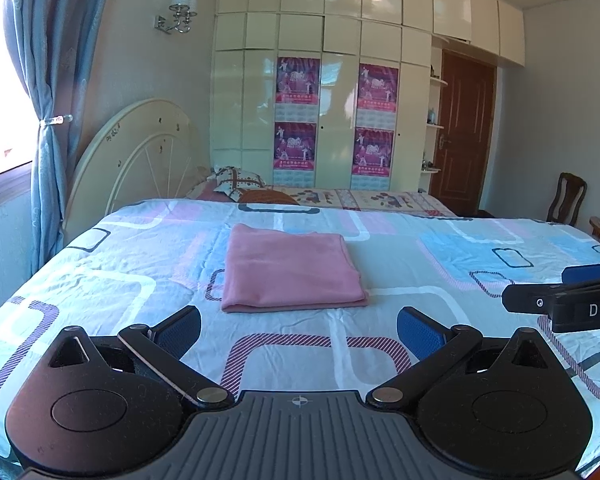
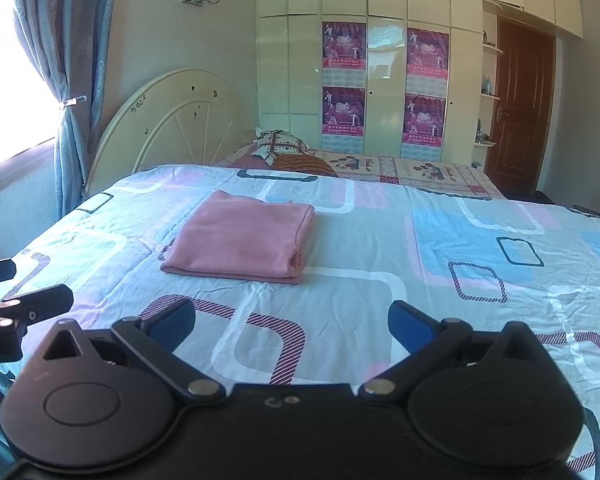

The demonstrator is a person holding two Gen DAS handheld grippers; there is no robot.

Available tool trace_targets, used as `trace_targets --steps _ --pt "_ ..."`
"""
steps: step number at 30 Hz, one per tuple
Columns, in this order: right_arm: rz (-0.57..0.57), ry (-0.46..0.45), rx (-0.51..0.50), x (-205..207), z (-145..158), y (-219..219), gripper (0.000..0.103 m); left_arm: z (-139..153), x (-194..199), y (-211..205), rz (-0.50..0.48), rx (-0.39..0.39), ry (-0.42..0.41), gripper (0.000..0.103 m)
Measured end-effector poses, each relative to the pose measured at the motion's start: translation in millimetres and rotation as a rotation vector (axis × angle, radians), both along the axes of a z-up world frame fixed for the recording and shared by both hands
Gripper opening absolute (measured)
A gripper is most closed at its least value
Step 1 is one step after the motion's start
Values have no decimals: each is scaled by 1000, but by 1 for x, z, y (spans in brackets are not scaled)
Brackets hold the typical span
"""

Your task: Fold small clothes

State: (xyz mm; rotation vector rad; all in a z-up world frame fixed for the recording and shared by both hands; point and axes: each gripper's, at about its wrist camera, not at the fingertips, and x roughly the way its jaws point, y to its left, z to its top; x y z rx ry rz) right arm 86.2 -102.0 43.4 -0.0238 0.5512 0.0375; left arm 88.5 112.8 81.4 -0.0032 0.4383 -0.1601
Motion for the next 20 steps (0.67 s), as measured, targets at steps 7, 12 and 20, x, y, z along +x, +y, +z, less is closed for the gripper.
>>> trace_targets --steps 7,12,20 --pt "8 -4 -3 -1 2 -1 103 0 3 2 -3 -25 12 103" --pt "9 -3 -4 -1 3 -1 103 -1 3 1 -10 5 11 103" --pt "14 -1 -5 -1 4 -1 103 1 1 0 16 20 -4 103"
